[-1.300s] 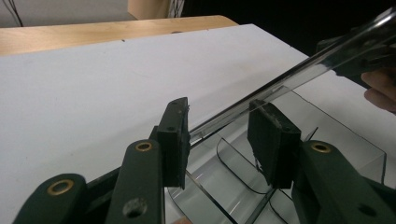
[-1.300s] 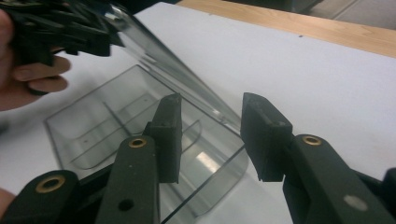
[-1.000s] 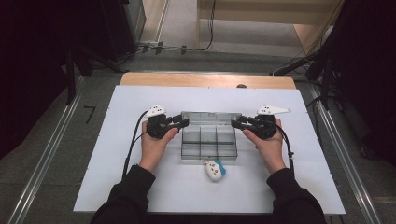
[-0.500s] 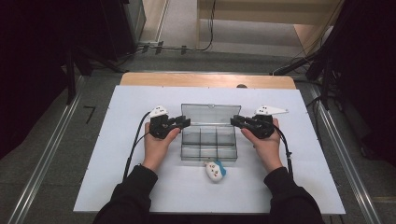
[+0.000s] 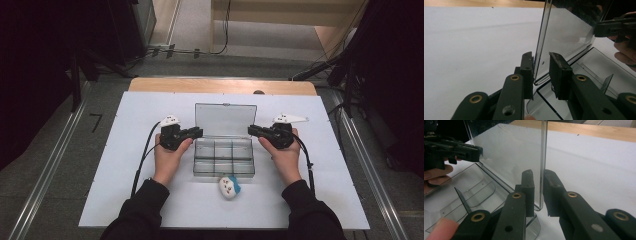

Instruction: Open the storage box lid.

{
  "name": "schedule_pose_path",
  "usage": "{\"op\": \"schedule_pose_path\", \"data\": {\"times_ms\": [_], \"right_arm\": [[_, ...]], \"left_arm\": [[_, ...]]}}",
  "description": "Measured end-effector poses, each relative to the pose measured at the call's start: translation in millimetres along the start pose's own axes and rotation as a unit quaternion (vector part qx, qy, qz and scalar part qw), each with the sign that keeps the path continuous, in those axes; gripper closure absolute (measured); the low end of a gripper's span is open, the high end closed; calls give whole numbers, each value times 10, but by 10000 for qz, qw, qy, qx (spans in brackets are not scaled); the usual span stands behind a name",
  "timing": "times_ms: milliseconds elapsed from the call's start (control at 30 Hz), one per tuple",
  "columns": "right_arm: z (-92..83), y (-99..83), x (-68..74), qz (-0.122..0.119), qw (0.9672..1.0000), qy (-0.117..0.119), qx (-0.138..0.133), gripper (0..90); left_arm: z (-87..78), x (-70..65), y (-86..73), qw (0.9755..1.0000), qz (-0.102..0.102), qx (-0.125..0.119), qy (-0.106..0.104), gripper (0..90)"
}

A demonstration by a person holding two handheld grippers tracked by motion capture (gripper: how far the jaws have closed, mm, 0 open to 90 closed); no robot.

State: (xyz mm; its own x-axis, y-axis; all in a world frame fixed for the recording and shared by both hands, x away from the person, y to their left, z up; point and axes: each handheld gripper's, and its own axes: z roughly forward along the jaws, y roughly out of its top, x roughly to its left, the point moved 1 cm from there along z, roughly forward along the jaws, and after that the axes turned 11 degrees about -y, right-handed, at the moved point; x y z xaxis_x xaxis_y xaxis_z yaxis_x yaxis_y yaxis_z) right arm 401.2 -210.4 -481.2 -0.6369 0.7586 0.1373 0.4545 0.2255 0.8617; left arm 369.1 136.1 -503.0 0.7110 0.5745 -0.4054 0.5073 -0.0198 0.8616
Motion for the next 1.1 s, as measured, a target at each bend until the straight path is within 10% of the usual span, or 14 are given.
{"op": "schedule_pose_path", "data": {"times_ms": [1100], "right_arm": [[53,-25,-78,325,9993,134,85,783]], "left_arm": [[42,72,12,9994,-338,-21,-117,766]]}}
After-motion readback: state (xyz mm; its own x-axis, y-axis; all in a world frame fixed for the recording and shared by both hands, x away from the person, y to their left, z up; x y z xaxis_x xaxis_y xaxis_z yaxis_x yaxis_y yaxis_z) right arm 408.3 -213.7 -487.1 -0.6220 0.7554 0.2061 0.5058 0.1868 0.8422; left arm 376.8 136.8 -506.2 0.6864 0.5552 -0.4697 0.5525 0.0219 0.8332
